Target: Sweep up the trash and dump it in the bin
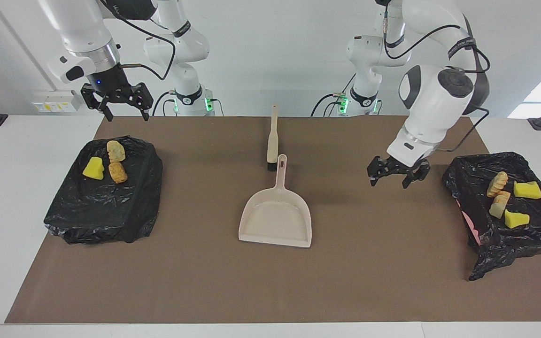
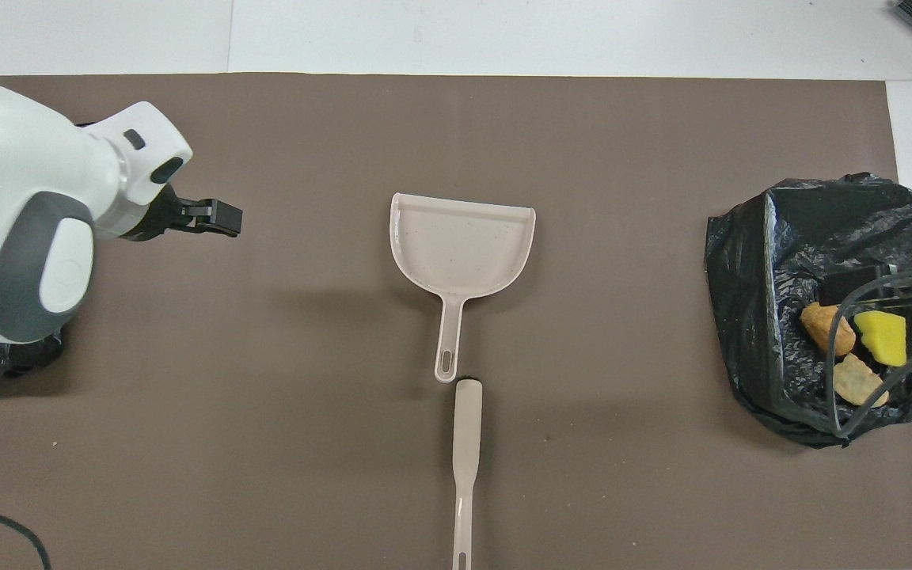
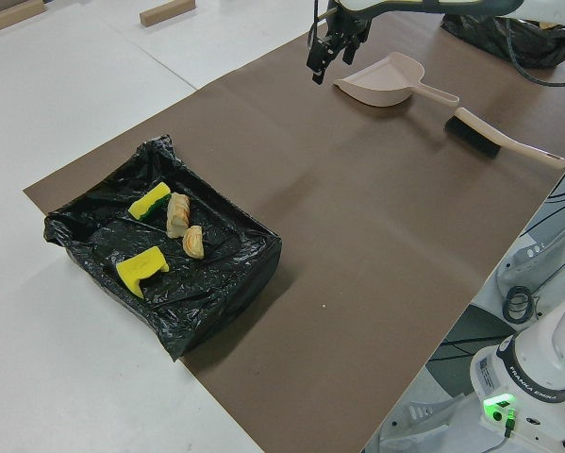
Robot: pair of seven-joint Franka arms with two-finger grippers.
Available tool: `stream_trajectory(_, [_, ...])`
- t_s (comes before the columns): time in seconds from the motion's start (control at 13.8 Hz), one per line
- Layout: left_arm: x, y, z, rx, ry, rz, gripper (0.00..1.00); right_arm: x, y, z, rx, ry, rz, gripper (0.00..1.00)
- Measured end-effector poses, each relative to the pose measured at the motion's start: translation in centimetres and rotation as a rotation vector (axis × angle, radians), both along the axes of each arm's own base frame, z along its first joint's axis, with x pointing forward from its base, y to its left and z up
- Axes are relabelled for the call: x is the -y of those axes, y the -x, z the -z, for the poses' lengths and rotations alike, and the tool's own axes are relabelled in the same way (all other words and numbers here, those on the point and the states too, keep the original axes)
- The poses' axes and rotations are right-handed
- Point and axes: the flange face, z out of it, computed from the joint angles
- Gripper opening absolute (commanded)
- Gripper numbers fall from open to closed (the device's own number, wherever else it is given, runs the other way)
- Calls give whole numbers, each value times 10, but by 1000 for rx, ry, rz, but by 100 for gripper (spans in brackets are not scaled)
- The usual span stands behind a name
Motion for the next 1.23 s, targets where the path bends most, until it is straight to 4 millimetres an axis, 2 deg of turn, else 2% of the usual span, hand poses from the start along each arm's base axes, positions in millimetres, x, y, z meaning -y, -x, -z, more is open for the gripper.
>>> stream_trajectory(0.14, [-43, 5, -23, -8, -7, 28, 100, 0, 0, 0, 0, 0, 0, 100])
stream_trajectory(0.29, [-78, 13, -47, -26, -16, 9, 100, 0, -1, 0, 2, 0, -1, 100])
stream_trajectory(0.51, [-109, 28, -78, -55, -20, -33, 100, 5, -7, 6, -13, 2, 9, 100])
stream_trajectory(0.72, [-123, 49, -102, -83, -19, -55, 100, 6, -11, 9, -18, 3, 12, 100])
stream_trajectory(0.94, [-125, 70, -124, -98, -27, -69, 100, 6, -11, 7, -15, 3, 13, 100])
stream_trajectory(1.23, [-121, 76, -131, -100, -46, -62, 100, 7, -12, 5, -6, 5, 13, 100])
